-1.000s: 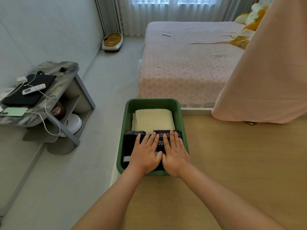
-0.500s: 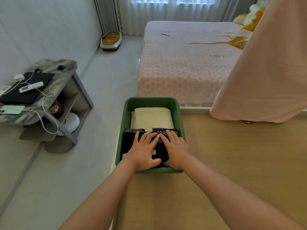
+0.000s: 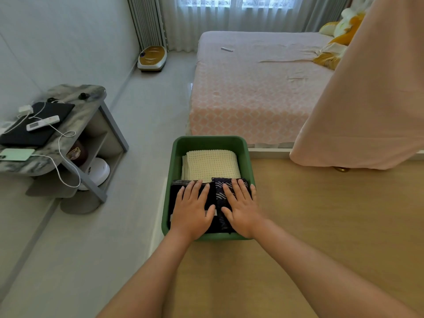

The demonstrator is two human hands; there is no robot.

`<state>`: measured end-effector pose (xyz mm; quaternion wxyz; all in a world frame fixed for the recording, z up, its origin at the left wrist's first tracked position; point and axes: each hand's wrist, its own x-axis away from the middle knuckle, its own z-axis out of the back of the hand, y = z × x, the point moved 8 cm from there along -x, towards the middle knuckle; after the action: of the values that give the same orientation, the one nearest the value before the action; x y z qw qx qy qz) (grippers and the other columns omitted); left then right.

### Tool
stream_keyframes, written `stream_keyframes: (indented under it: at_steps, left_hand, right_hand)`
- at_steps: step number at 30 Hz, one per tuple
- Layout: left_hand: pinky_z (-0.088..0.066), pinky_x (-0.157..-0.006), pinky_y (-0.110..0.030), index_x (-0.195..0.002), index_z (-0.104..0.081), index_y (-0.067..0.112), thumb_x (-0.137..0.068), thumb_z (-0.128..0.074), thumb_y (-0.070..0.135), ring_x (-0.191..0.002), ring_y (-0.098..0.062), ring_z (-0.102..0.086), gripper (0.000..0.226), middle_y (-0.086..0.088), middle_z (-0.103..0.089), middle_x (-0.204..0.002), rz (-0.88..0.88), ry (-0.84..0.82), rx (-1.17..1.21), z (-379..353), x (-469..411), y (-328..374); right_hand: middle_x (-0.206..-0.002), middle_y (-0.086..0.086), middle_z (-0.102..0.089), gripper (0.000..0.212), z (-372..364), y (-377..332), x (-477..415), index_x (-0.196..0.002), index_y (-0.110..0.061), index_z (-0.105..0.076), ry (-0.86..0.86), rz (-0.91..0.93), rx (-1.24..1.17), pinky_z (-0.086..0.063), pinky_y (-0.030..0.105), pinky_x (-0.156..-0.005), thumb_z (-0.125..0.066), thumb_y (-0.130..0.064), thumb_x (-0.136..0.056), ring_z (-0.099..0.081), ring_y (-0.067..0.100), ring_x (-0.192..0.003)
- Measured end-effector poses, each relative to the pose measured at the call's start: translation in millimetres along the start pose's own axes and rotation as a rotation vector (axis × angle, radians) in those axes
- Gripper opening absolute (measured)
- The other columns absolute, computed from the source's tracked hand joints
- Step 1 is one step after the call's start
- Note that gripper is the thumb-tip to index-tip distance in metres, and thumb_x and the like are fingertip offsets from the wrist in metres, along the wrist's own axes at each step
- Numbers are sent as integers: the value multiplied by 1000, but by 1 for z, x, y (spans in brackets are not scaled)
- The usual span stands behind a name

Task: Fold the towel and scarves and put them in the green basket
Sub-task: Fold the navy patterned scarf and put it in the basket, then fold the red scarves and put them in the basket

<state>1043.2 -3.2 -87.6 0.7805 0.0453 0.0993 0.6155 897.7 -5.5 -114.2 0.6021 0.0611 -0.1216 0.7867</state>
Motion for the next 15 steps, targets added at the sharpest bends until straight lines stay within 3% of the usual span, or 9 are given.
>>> stream_keyframes:
  at_steps: [3, 7, 11, 15]
  left_hand:
    - [-3, -123, -43, -155, -22, 25, -92, -21, 54, -150, -20, -9, 69, -1, -18, -162, 12, -85, -18, -8, -5, 0]
    - [-2, -123, -43, -155, -20, 25, -92, -21, 51, -150, -19, -6, 68, -1, -16, -163, 50, -139, 6, -4, -9, 2]
    - [-11, -121, -43, -152, -27, 24, -96, -33, 42, -147, -19, -16, 59, -1, -24, -159, 78, -58, 110, 21, -12, 22]
    - [-30, -110, -37, -145, -40, 24, -98, -42, 35, -132, -16, -34, 49, 4, -43, -144, -35, -11, 224, 44, -21, 86]
  right_hand:
    - [-162, 4, 26, 81, -4, 2, -2, -154, -27, 18, -2, -33, 0, 22, 48, -117, 17, -61, -80, 28, 21, -147]
    - [-165, 4, 15, 68, 9, 5, -1, -158, -27, 6, -67, -9, -118, 14, 46, -121, -18, -56, -102, 19, 20, -150]
    - [-165, 0, -13, 58, 52, 25, 13, -156, -27, -23, 68, -29, -446, -12, 44, -122, -35, -47, -103, -12, 20, -151]
    - [-157, -3, -29, 50, 82, 80, 41, -149, -25, -37, 171, -81, -525, -33, 49, -114, -41, -41, -102, -34, 21, -142]
